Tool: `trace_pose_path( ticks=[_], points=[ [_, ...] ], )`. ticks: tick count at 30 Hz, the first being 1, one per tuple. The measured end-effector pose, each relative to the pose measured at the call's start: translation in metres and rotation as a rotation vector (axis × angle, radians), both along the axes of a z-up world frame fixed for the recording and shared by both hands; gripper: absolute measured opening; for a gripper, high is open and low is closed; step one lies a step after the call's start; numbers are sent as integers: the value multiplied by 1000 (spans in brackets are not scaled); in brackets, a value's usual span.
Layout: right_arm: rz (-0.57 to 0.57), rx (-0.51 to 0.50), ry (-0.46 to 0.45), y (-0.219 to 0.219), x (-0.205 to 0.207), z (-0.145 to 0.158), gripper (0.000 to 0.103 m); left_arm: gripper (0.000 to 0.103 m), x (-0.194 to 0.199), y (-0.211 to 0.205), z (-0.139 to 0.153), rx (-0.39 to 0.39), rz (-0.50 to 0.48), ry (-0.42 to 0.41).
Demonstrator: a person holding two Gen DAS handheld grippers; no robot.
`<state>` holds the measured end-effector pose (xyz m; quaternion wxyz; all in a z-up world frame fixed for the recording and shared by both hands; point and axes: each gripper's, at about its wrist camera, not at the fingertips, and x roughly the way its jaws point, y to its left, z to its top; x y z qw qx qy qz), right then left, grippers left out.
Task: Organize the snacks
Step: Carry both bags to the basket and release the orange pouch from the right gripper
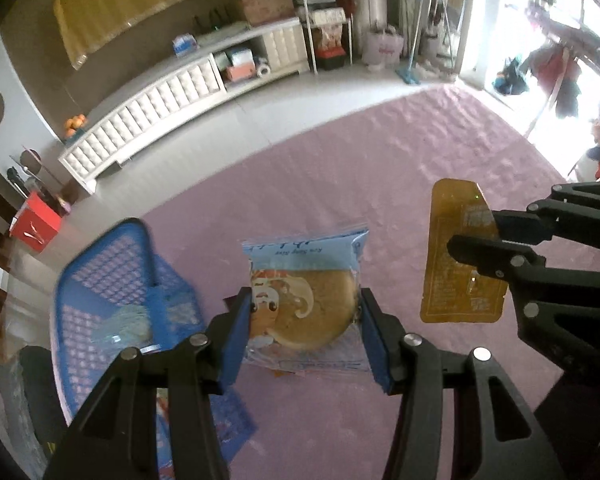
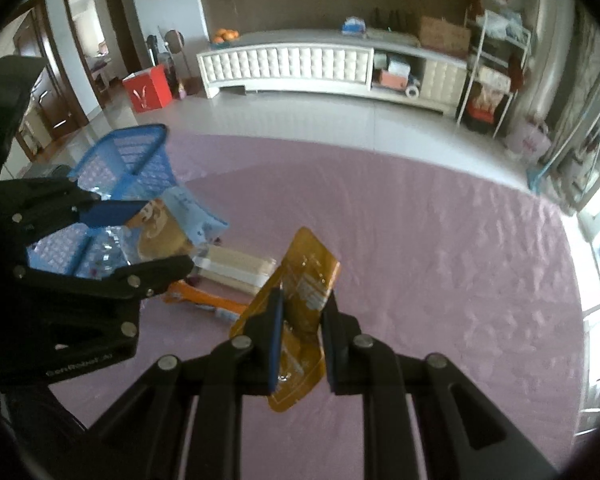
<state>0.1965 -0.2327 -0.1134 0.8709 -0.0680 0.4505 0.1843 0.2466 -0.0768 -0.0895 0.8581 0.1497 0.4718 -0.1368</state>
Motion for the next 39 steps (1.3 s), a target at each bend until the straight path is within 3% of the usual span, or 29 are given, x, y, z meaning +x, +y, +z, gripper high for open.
trace_pose_path(
  ticks=[8, 20, 31, 39],
  points=[
    [40, -45, -87, 35, -35, 49, 21, 49, -46, 45, 59, -71, 31, -103],
    [153, -57, -159, 104, -63, 82, 21, 49, -85, 133, 90, -108, 127, -169],
    [259, -38, -146, 189, -61, 74, 21, 49, -96, 217, 80, -110, 239, -164],
    [316, -52, -110, 229, -51, 53, 21, 49, -97, 261, 55, -147, 292, -131]
  ],
)
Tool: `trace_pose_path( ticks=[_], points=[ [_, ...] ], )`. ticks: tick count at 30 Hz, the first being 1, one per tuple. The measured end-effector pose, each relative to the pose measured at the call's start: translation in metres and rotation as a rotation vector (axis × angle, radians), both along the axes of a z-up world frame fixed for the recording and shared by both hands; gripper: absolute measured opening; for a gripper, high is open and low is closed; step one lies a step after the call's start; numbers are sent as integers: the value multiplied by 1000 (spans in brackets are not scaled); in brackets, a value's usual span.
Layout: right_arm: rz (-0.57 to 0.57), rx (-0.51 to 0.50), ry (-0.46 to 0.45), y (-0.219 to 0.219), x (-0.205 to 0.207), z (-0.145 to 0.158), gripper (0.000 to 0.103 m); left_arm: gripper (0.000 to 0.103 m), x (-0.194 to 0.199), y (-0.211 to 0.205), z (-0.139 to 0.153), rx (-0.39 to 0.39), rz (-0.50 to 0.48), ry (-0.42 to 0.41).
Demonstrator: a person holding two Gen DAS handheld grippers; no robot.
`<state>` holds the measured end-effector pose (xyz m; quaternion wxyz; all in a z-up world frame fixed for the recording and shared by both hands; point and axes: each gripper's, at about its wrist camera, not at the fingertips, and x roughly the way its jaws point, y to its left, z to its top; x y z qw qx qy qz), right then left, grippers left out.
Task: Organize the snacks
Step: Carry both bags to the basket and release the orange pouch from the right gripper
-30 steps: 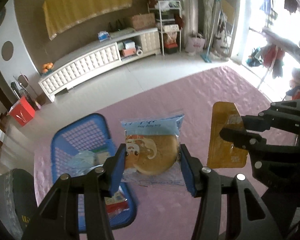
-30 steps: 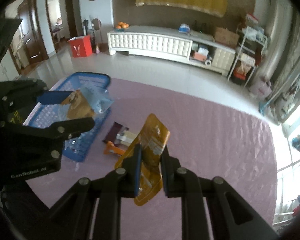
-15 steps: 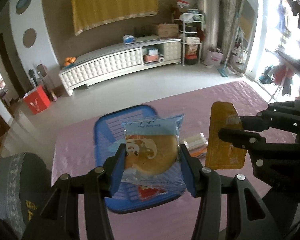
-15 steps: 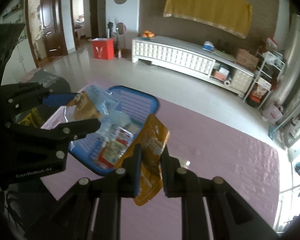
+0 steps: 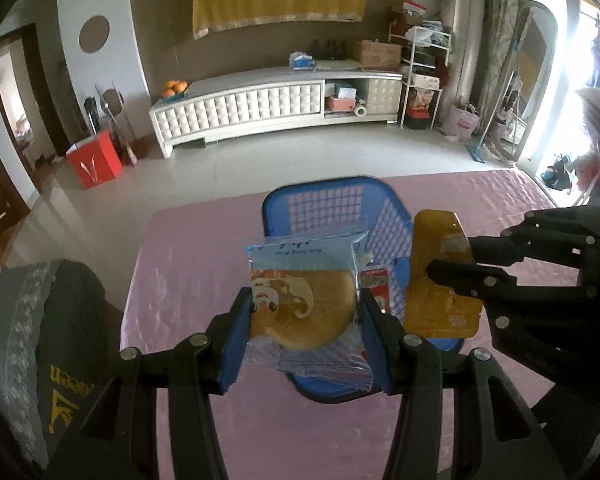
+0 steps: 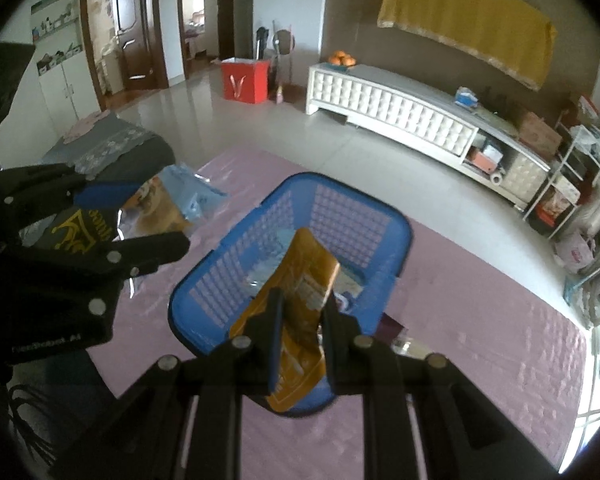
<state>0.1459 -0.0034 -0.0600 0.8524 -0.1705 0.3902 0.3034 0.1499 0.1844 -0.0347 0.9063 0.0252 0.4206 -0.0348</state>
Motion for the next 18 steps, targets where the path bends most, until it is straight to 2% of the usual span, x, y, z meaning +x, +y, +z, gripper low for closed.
trace_pose_path(
  ticks=[5, 14, 15, 16, 17, 18],
  points=[
    [18, -26, 28, 21, 6, -17, 21, 49, 5, 15, -20, -11, 12, 28],
    [38, -34, 76, 45, 21, -37, 22, 49, 10, 35, -35, -60, 24, 35],
    [41, -32, 78, 49, 21, -38, 24, 49, 11, 38, -36, -64, 26, 34],
    [42, -33, 83, 51, 22, -40, 32, 49, 10, 40, -36, -67, 28, 34],
    [38, -38, 91, 53, 24, -41, 44, 49, 10, 41, -35, -69, 31, 34],
    [35, -42, 104, 55, 26, -43, 51, 49, 10, 41, -35, -68, 33, 35]
  ],
)
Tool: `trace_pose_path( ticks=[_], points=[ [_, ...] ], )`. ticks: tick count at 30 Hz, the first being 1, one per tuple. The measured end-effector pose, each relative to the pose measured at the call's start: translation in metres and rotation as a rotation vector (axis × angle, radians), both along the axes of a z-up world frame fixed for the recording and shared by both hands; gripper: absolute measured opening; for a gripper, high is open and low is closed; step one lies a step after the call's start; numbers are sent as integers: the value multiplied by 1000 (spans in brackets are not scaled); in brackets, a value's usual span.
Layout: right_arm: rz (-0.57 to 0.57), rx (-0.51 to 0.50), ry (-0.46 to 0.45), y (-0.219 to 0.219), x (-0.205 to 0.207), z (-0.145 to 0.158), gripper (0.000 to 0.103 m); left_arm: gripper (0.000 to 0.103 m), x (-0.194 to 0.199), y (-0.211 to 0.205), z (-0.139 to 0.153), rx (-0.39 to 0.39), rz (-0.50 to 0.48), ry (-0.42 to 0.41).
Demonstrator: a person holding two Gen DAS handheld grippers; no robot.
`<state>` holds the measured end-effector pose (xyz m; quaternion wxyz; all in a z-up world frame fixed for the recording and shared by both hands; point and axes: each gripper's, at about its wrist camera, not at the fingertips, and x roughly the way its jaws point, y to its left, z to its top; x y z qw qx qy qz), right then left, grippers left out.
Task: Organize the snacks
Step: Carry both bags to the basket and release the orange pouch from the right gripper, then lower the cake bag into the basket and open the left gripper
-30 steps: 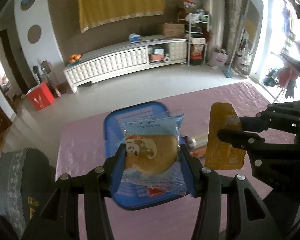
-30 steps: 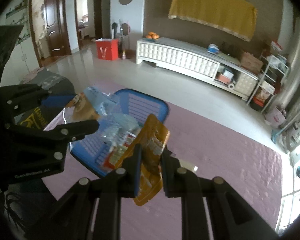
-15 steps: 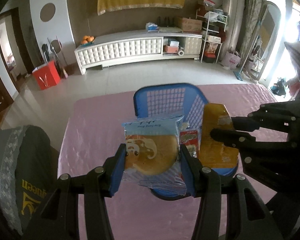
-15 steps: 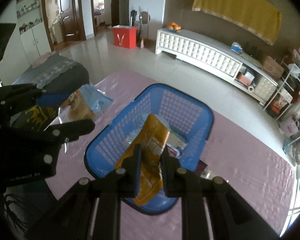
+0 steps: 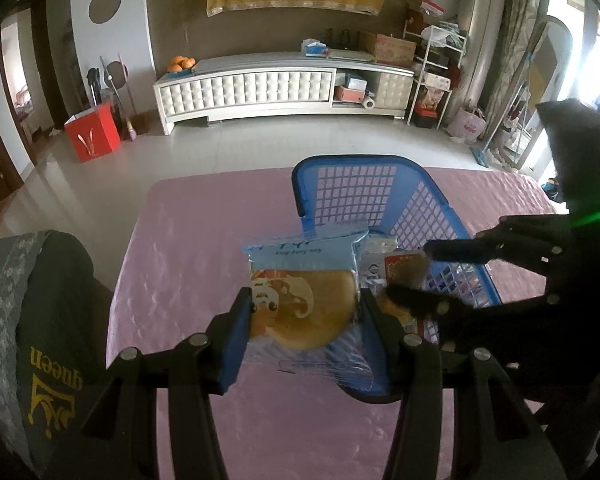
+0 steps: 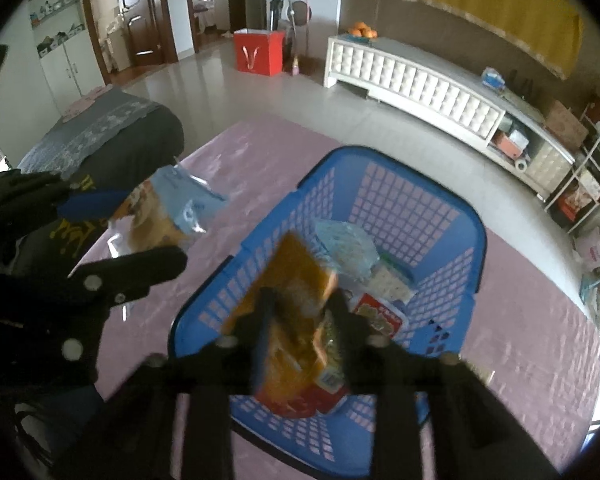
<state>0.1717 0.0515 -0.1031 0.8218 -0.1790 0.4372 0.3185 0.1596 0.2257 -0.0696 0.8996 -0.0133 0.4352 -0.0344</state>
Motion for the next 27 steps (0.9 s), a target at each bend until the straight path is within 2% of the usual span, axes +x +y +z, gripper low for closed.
trace_pose_path(
  ticks=[1, 2, 3, 14, 20, 27],
  points=[
    [-6, -8, 8, 1, 0, -1, 62, 49, -1, 0, 0, 1, 0, 0],
    [-8, -12, 4, -1, -1, -2, 69, 49, -3, -1, 1, 5, -2, 0],
    [-10, -12, -5, -3, -3, -1, 70, 49, -3, -2, 2, 9, -3, -1],
    [-79, 29, -36, -49, -10, 23, 72, 49, -7, -34, 18, 37, -52, -19],
    [-127, 28, -30, -76, -9, 22, 72, 49, -3, -61, 19, 48, -88, -12],
    [-176, 29, -13, -102, -4, 15, 72, 49, 10, -79, 6, 41, -115, 15]
  ],
)
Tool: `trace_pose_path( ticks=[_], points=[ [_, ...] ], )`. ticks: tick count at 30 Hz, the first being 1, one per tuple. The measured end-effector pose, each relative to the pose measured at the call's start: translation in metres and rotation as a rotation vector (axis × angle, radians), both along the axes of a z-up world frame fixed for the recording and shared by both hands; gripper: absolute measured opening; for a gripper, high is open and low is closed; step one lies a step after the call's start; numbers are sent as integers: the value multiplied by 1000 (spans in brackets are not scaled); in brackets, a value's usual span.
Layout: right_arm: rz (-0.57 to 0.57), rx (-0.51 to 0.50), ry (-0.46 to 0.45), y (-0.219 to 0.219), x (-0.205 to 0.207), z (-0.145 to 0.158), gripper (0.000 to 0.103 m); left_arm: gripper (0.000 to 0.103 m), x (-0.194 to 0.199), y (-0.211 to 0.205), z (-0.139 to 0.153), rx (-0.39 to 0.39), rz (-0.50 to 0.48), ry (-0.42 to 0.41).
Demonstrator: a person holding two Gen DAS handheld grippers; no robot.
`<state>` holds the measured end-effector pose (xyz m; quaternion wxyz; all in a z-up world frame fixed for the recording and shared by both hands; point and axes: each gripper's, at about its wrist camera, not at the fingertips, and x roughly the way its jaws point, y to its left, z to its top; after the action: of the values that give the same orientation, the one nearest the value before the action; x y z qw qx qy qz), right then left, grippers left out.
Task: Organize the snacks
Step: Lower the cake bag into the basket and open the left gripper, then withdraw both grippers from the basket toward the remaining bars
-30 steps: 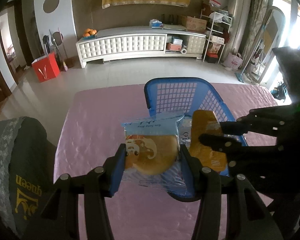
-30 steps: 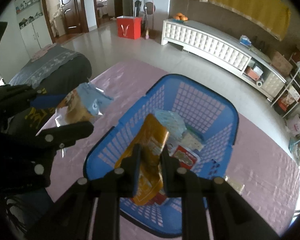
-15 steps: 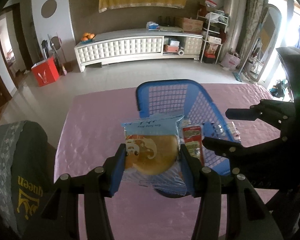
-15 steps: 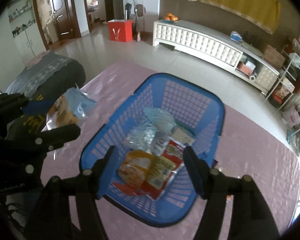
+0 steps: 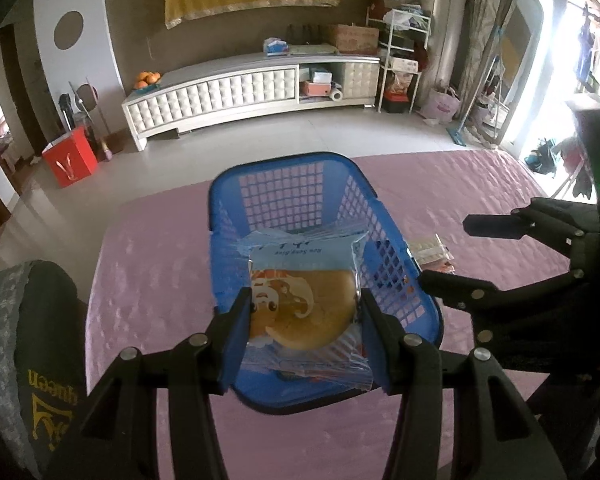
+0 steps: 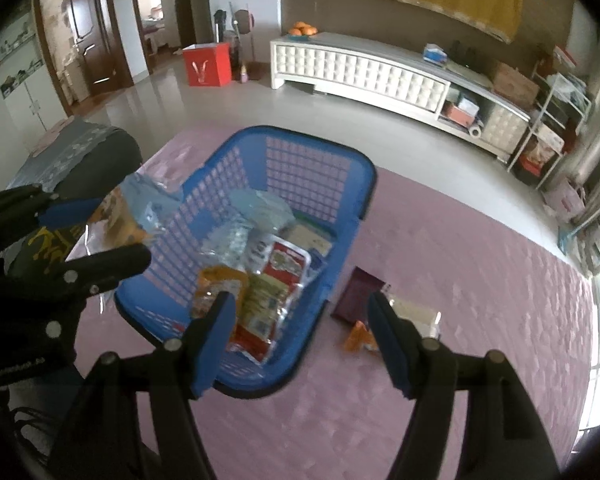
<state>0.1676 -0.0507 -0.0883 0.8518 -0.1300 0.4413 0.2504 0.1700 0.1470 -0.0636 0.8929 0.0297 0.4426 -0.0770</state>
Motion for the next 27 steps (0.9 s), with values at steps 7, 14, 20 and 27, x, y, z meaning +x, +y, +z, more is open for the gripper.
trace_pose_path(
  ticks=[7, 14, 20, 27],
  points=[
    [-38, 4, 20, -14, 9, -5, 72, 49, 12, -9, -15, -6, -9, 36],
    [-63, 10, 36, -27, 10, -6, 72, 66, 7, -9, -8, -5, 9, -2],
    [-75, 37, 35, -37, 2, 4, 72, 68, -7, -18, 8, 22, -9, -31],
    [-77, 54, -7, -50, -15, 25, 72, 68, -25, -32, 25, 23, -24, -59]
  ],
)
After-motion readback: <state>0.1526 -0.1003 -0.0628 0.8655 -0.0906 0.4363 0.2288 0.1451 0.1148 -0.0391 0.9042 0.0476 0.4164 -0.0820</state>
